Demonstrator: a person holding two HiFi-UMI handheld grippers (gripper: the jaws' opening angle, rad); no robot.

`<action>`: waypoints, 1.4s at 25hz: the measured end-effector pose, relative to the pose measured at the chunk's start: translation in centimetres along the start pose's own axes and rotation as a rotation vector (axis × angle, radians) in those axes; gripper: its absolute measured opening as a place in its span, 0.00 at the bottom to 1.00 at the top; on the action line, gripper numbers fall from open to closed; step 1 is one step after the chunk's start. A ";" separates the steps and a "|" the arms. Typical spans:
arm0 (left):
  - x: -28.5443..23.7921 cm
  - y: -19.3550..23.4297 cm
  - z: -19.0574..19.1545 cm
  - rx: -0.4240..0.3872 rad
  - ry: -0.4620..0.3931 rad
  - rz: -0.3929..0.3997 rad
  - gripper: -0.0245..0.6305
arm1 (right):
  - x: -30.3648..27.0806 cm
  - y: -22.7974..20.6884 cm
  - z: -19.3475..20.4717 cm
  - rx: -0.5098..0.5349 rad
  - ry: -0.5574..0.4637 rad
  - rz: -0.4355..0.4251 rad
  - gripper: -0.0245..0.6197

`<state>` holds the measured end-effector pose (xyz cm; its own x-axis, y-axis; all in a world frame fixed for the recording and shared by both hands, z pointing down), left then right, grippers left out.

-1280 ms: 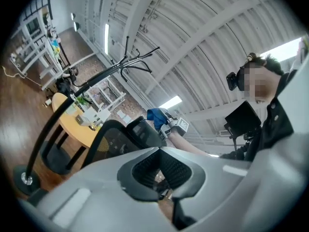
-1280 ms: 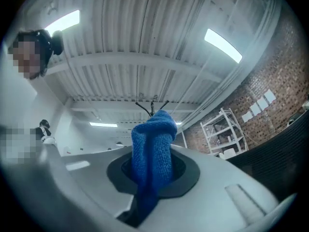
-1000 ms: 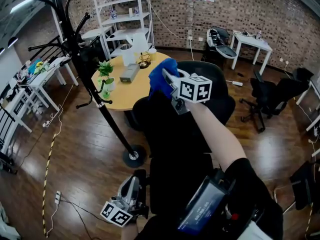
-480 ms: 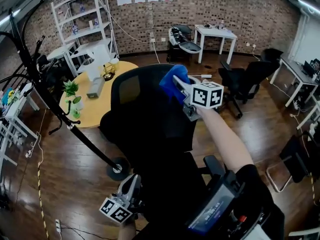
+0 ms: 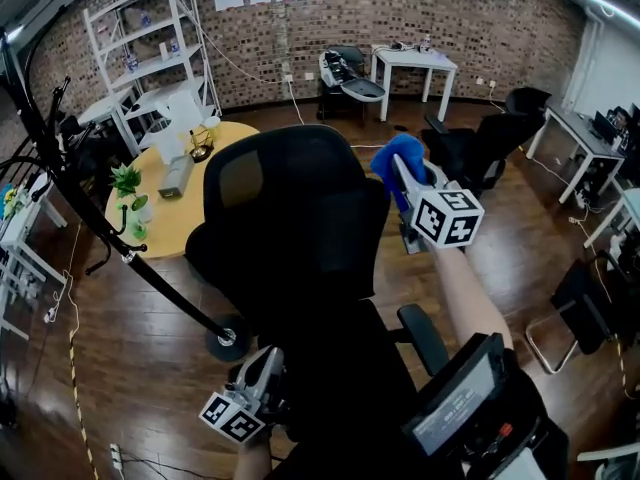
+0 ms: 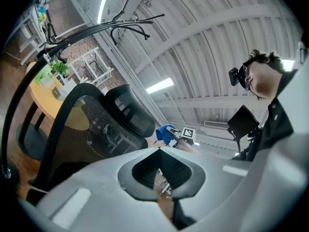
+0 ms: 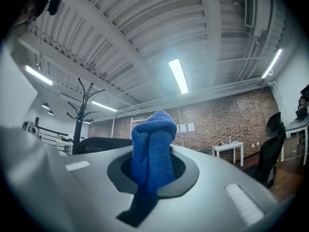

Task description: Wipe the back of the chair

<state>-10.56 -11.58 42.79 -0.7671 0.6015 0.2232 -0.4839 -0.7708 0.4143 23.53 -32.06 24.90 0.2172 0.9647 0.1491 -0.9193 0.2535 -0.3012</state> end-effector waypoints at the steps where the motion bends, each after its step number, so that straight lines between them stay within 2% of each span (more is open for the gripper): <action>1: 0.2 0.0 0.1 0.002 0.001 -0.006 0.05 | 0.4 0.4 0.3 0.014 -0.024 0.016 0.09; 3: 0.7 0.1 0.0 0.001 -0.002 -0.019 0.05 | -0.1 1.9 2.0 0.009 -0.034 0.020 0.09; 7: 2.6 0.0 -0.7 -0.020 -0.026 -0.069 0.05 | -4.1 7.1 8.2 0.001 0.072 -0.074 0.09; 15: 11.6 1.2 -2.5 -0.036 -0.107 -0.328 0.05 | -11.0 19.1 17.9 -0.048 0.252 -0.279 0.09; 20: 15.3 0.7 -3.0 -0.055 -0.139 -0.418 0.05 | -11.4 25.5 22.1 -0.067 0.290 -0.396 0.09; 23: 16.5 0.6 -2.9 -0.061 -0.136 -0.452 0.05 | -10.5 29.7 25.2 -0.019 0.355 -0.504 0.09; 27: 16.9 0.2 -3.4 -0.060 -0.146 -0.465 0.05 | -8.3 36.5 28.6 0.172 0.417 -0.769 0.09; 28: 16.8 0.2 -3.6 -0.064 -0.146 -0.464 0.05 | -8.2 37.3 29.0 0.193 0.421 -0.807 0.09; 29: 16.7 0.1 -3.8 -0.069 -0.144 -0.462 0.05 | -8.4 37.5 29.3 0.185 0.427 -0.816 0.09; 31: 16.4 0.0 -3.8 -0.071 -0.140 -0.456 0.05 | -9.5 36.1 29.6 0.119 0.440 -0.766 0.09; 35: 15.2 -0.3 -4.0 -0.053 -0.151 -0.415 0.05 | -12.1 28.2 29.7 0.063 0.442 -0.550 0.09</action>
<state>-23.71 -3.05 42.48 -0.4352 0.8830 0.1758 -0.7619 -0.4652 0.4507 -14.75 -38.75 42.54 0.7561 0.6401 -0.1361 -0.6523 0.7206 -0.2349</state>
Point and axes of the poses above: the fingertips, and each gripper's own axes: x backward along the fingers, y to its left, z out of its underside, the point moved 2 cm from there along x, backward along the fingers, and after that the axes turned 14 degrees about -x, right-handed, at the moved point
